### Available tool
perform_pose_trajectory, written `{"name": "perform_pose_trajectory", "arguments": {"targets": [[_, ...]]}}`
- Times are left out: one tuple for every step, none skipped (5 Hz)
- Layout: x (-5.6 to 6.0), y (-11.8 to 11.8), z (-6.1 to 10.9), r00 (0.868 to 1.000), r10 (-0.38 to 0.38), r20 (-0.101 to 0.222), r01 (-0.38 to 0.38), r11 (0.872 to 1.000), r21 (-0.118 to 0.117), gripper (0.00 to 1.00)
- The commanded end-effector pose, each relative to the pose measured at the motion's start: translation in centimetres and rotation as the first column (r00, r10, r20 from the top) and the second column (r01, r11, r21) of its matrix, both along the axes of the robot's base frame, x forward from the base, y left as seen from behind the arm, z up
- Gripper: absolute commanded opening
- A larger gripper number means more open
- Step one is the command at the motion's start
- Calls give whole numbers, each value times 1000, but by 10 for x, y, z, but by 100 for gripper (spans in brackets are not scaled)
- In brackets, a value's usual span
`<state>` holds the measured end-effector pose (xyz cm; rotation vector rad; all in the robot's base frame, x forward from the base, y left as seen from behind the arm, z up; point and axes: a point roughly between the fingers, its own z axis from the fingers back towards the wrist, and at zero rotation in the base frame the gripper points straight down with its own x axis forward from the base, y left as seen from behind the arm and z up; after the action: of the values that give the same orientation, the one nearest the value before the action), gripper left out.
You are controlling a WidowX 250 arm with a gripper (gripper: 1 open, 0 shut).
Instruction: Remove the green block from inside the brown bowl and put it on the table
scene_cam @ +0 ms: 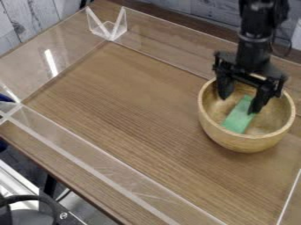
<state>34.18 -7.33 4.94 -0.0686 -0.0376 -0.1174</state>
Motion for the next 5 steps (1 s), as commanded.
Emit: {"name": "perform_pose_trajectory", "arguments": {"targets": [[12,-1,10,997,-15,81,17,1000,-21,100],[11,0,3,996,-18,92,21,999,-31,0],[8,0,3,995,-12,99,15,999,-30,0],[3,0,6,994,-7,108,10,999,-30,0],[6,3,11,994,-16,105,18,1000,-14,0]]}}
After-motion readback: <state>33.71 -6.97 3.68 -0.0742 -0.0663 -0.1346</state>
